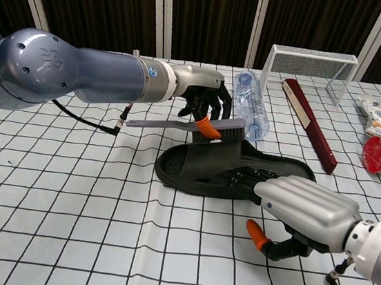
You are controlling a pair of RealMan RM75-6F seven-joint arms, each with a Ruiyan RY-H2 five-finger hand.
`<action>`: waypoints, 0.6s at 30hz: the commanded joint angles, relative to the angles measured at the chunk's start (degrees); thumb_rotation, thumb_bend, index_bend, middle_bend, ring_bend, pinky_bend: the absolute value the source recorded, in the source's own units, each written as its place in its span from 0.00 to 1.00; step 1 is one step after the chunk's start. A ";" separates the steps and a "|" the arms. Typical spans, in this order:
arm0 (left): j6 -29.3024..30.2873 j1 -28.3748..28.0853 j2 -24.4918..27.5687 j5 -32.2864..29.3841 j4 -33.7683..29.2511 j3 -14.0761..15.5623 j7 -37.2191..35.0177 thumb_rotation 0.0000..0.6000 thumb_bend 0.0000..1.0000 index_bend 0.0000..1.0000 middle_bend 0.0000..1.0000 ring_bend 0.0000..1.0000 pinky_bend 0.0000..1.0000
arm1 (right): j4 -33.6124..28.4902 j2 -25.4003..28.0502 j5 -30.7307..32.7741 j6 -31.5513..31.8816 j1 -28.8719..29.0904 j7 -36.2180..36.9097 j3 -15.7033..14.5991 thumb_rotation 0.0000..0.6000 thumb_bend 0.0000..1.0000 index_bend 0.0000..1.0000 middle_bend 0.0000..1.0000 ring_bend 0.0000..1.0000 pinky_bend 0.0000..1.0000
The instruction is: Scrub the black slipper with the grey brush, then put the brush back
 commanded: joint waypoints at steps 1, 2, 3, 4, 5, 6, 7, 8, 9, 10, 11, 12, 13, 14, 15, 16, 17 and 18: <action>0.39 -0.26 0.13 -0.11 -0.07 0.13 0.36 1.00 0.75 0.78 0.74 0.56 0.75 | 0.62 -0.46 -0.28 0.09 0.25 0.76 -0.42 1.00 0.77 0.00 0.00 0.00 0.00; 0.81 -0.40 0.14 -0.09 -0.02 0.24 0.73 1.00 0.75 0.78 0.74 0.56 0.75 | 0.73 -0.56 -0.34 0.13 0.27 0.94 -0.53 1.00 0.77 0.00 0.00 0.00 0.00; 1.15 -0.53 0.12 -0.13 -0.08 0.30 1.00 1.00 0.75 0.78 0.74 0.56 0.75 | 0.83 -0.67 -0.38 0.17 0.29 1.08 -0.65 1.00 0.77 0.00 0.00 0.00 0.00; 1.33 -0.65 0.13 -0.48 -0.37 0.14 0.98 1.00 0.75 0.78 0.74 0.56 0.75 | 0.99 -0.80 -0.41 0.22 0.33 1.21 -0.79 1.00 0.77 0.00 0.00 0.00 0.00; 1.23 -0.72 0.18 -0.80 -0.67 -0.09 0.74 1.00 0.75 0.78 0.74 0.56 0.75 | 1.10 -0.88 -0.42 0.23 0.38 1.28 -0.85 1.00 0.77 0.00 0.00 0.00 0.00; 1.04 -0.79 0.26 -1.11 -0.97 -0.37 0.39 1.00 0.75 0.78 0.74 0.56 0.75 | 1.21 -0.97 -0.35 0.21 0.43 1.34 -0.88 1.00 0.77 0.00 0.00 0.00 0.00; 0.78 -0.91 0.37 -1.44 -1.34 -0.72 -0.08 1.00 0.75 0.78 0.74 0.56 0.75 | 1.42 -1.08 -0.22 0.18 0.51 1.38 -0.89 1.00 0.77 0.00 0.00 0.00 0.00; 0.65 -0.99 0.42 -1.55 -1.54 -0.92 -0.38 1.00 0.75 0.78 0.74 0.56 0.75 | 1.54 -1.14 -0.13 0.15 0.56 1.44 -0.89 1.00 0.77 0.00 0.00 0.00 0.00; 0.53 -1.07 0.45 -1.58 -1.74 -1.13 -0.71 1.00 0.75 0.78 0.74 0.56 0.75 | 1.62 -1.19 -0.03 0.12 0.60 1.52 -0.92 1.00 0.77 0.00 0.00 0.00 0.00; 0.34 -1.13 0.47 -1.48 -2.01 -1.41 -1.29 1.00 0.75 0.78 0.74 0.56 0.75 | 1.68 -1.21 -0.01 0.21 0.63 1.68 -0.96 1.00 0.77 0.00 0.00 0.00 0.00; 0.25 -1.15 0.47 -1.35 -2.14 -1.59 -1.70 1.00 0.75 0.78 0.74 0.56 0.75 | 1.67 -1.20 -0.04 0.34 0.62 1.81 -0.99 1.00 0.77 0.00 0.00 0.00 0.00; 0.14 -1.15 0.45 -1.17 -2.21 -1.78 -2.16 1.00 0.75 0.78 0.74 0.56 0.75 | 1.66 -1.17 -0.09 0.48 0.60 1.94 -1.06 1.00 0.77 0.00 0.00 0.00 0.00; -0.03 -1.14 0.40 -1.04 -2.26 -2.00 -2.71 1.00 0.75 0.78 0.74 0.56 0.75 | 1.65 -1.15 -0.16 0.62 0.59 2.04 -1.13 1.00 0.77 0.00 0.00 0.00 0.00; -0.29 -1.14 0.25 -0.83 -2.14 -2.29 -3.50 1.00 0.75 0.78 0.74 0.56 0.75 | 1.63 -1.16 -0.27 0.76 0.58 2.17 -1.28 1.00 0.77 0.00 0.00 0.00 0.00; -0.48 -1.16 0.09 -0.65 -1.95 -2.45 -4.01 1.00 0.75 0.78 0.74 0.56 0.75 | 1.63 -1.17 -0.31 0.81 0.59 2.25 -1.35 1.00 0.77 0.00 0.00 0.00 0.00; -0.86 -1.21 -0.13 -0.60 -1.70 -2.64 -4.63 1.00 0.75 0.78 0.74 0.56 0.75 | 1.63 -1.19 -0.32 0.85 0.62 2.30 -1.40 1.00 0.77 0.00 0.00 0.00 0.00; -1.48 -1.33 -0.48 -0.54 -1.22 -2.89 -5.48 1.00 0.75 0.78 0.74 0.56 0.75 | 1.67 -1.28 -0.32 0.93 0.64 2.39 -1.45 1.00 0.77 0.00 0.00 0.00 0.00; -1.94 -1.43 -0.68 -0.50 -0.91 -3.03 -6.00 1.00 0.75 0.78 0.74 0.56 0.75 | 1.70 -1.34 -0.27 0.99 0.64 2.50 -1.45 1.00 0.77 0.00 0.00 0.00 0.00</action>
